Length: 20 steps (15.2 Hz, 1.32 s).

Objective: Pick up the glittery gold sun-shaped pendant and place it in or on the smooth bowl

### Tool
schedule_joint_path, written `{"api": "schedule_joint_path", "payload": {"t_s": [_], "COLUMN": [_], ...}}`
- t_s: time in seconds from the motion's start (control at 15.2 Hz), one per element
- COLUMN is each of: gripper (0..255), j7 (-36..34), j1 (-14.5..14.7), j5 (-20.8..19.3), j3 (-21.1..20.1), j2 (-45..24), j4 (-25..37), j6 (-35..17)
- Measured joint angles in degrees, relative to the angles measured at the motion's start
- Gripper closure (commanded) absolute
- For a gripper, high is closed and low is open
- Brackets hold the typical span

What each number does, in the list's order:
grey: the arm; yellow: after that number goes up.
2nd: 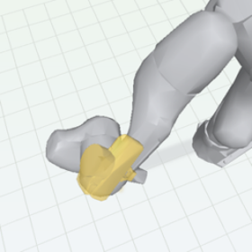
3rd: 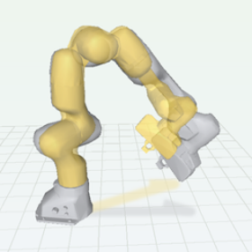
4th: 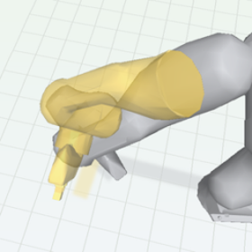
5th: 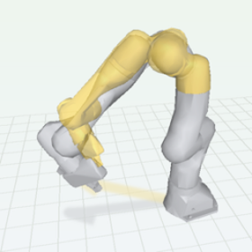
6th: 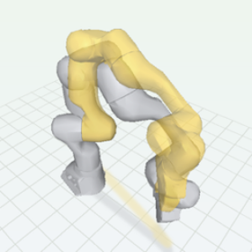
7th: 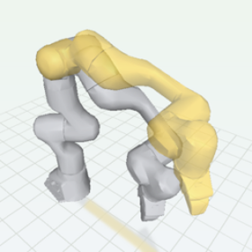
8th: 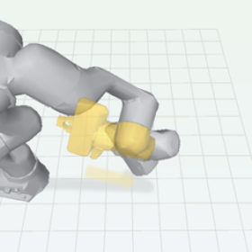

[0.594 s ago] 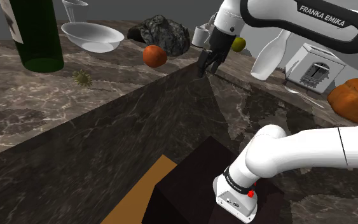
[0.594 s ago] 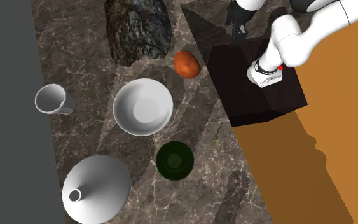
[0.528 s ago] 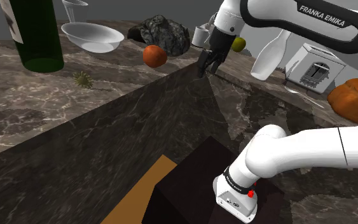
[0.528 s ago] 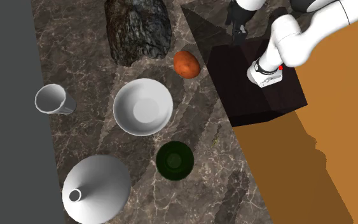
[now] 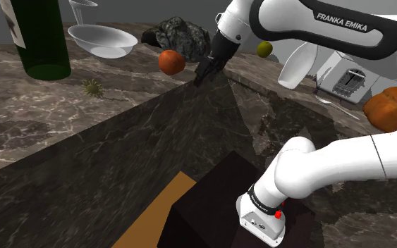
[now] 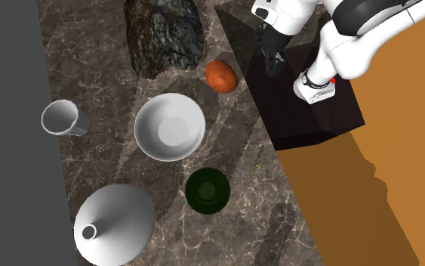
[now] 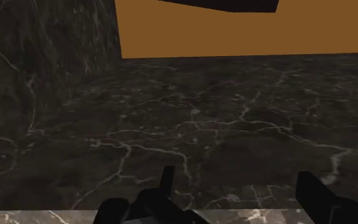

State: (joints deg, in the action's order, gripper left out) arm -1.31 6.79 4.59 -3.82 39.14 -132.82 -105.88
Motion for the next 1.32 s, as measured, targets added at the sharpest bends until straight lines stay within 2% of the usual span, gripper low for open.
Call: {"api": "schedule_joint_path", "payload": {"t_s": [0.46, 1.06, 1.32], "gripper": [0, 0, 0], "j7": [6.12, 17.99, 24.01], "j1": [6.49, 16.03, 20.94], "j5": [6.62, 16.2, 21.0], "j3": [-1.08, -1.01, -0.85], "j2": [-4.22, -11.54, -14.33], "j4": [-1.68, 0.06, 2.08], "j6": [-14.88, -31.67, -37.34]}}
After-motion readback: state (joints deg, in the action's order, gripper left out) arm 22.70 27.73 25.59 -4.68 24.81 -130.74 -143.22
